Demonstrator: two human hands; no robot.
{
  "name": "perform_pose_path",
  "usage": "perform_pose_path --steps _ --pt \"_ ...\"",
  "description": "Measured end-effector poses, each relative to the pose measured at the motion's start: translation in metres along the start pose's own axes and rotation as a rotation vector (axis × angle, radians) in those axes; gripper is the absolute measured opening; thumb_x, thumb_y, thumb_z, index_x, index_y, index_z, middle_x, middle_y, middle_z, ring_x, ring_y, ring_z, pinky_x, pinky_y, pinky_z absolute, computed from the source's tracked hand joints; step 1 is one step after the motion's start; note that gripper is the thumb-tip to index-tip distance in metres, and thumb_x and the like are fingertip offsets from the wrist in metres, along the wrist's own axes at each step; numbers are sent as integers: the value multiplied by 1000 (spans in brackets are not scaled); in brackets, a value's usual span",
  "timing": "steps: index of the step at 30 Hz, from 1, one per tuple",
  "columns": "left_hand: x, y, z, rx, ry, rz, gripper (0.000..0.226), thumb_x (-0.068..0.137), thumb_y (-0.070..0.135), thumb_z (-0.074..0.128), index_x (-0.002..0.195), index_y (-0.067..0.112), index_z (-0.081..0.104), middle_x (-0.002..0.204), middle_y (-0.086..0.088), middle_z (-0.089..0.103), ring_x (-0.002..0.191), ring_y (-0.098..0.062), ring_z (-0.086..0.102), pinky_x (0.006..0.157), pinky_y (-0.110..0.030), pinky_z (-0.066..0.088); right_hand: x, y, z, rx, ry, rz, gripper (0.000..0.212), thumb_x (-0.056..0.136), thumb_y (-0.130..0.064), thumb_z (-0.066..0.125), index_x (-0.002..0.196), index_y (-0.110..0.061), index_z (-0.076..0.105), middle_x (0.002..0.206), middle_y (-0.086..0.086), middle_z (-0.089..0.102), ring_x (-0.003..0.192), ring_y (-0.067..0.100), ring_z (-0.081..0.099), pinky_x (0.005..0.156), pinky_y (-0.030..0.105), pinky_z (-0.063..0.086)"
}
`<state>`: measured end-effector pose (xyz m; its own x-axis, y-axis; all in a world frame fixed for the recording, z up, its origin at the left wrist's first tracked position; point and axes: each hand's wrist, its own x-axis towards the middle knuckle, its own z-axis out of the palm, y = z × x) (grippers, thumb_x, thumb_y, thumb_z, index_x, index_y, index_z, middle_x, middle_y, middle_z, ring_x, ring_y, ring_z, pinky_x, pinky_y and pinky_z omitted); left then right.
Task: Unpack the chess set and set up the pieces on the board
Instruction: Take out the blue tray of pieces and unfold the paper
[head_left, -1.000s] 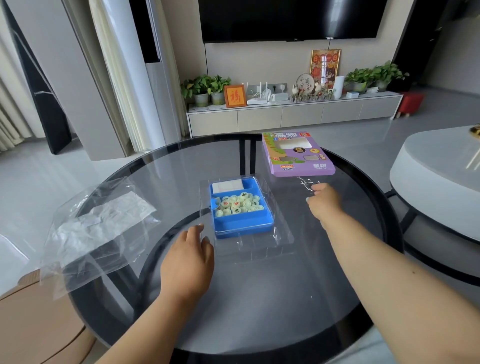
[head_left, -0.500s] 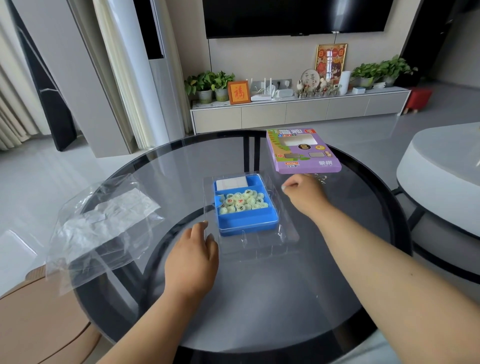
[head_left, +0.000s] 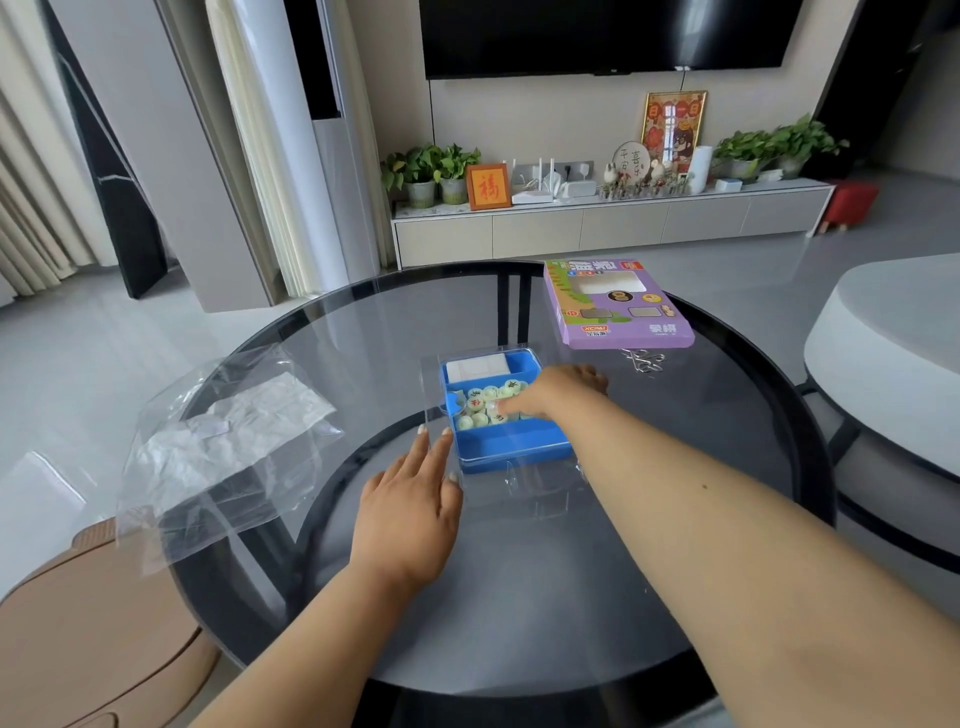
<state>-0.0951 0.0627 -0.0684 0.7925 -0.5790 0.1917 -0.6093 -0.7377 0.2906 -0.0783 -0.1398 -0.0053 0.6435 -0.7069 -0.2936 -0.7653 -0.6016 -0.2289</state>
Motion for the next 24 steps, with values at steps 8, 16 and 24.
perform_pose_path --steps 8,16,24 --pt "1 1 1 18 -3 -18 82 74 53 -13 151 32 7 159 3 7 143 -14 19 114 -32 17 3 5 -8 185 0 -26 100 61 -75 68 133 -9 46 128 10 52 113 26 53 81 29 44" --pt "0 0 4 13 11 -48 73 84 57 -4 150 33 15 157 1 19 141 -21 26 114 -35 20 4 16 -9 809 132 -183 32 78 -34 74 86 -7 59 76 3 51 61 17 48 53 24 34" --pt "14 17 -33 -969 221 -263 35 100 46 32 107 26 59 110 -3 64 98 -19 60 86 -36 48 -9 17 -25 1084 -22 -185 44 79 -27 76 110 0 59 102 10 63 95 26 60 82 34 46"
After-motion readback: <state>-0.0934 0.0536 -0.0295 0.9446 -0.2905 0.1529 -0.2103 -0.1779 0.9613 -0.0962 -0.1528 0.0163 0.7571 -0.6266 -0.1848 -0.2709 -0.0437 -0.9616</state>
